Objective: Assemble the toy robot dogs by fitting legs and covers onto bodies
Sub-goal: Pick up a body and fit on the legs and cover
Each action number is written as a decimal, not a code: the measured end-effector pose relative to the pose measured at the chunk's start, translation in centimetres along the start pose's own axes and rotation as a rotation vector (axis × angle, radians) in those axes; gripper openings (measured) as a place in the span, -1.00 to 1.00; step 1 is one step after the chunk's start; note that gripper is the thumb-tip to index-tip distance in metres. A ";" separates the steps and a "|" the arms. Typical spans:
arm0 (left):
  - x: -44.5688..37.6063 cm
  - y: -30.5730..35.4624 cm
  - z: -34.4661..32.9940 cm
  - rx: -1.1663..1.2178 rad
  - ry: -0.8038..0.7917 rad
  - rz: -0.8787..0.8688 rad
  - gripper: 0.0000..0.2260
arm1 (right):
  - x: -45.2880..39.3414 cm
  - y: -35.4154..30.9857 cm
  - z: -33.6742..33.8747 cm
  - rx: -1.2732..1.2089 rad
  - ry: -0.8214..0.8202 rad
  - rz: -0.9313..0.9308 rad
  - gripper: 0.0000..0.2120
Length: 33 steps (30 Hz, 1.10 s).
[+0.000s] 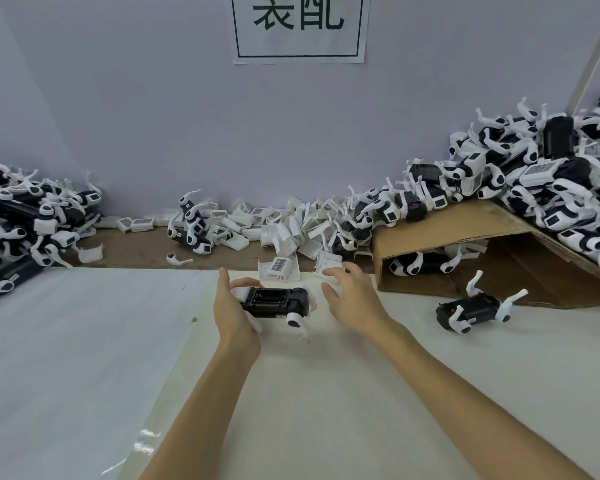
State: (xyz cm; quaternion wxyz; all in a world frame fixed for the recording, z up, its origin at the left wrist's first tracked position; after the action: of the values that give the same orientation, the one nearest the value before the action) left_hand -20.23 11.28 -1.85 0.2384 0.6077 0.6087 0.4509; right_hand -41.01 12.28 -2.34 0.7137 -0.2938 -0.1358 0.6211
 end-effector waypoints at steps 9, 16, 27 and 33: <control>-0.5 -0.5 0.2 -0.140 -0.024 -0.010 -0.39 | -0.5 2.6 -0.1 0.284 0.114 0.099 -0.79; -0.4 -0.9 -0.2 -0.205 -0.028 -0.008 -0.47 | 0.9 1.7 1.0 0.145 0.179 0.195 -0.63; 0.2 -0.6 -0.2 -0.214 -0.101 0.051 -0.45 | 1.6 2.0 0.7 -0.071 0.090 0.049 -0.66; 1.2 -0.5 -1.3 -0.257 -0.217 -0.021 -0.44 | 4.9 1.3 1.7 -1.085 0.054 -0.160 -0.67</control>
State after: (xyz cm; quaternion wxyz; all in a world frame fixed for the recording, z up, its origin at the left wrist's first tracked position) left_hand -21.79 12.19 -1.35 0.3832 0.6109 0.5230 0.4544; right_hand -42.07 17.49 -2.55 0.5079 -0.6243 -0.4403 0.3980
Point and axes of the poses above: each hand's wrist, its own x-axis away from the middle knuckle, its own z-axis out of the back of the hand, y = z × x, the point moved 2 cm from there along -x, towards the middle knuckle, and after that the axes turned 1 degree about -z, right-handed, at the moved point
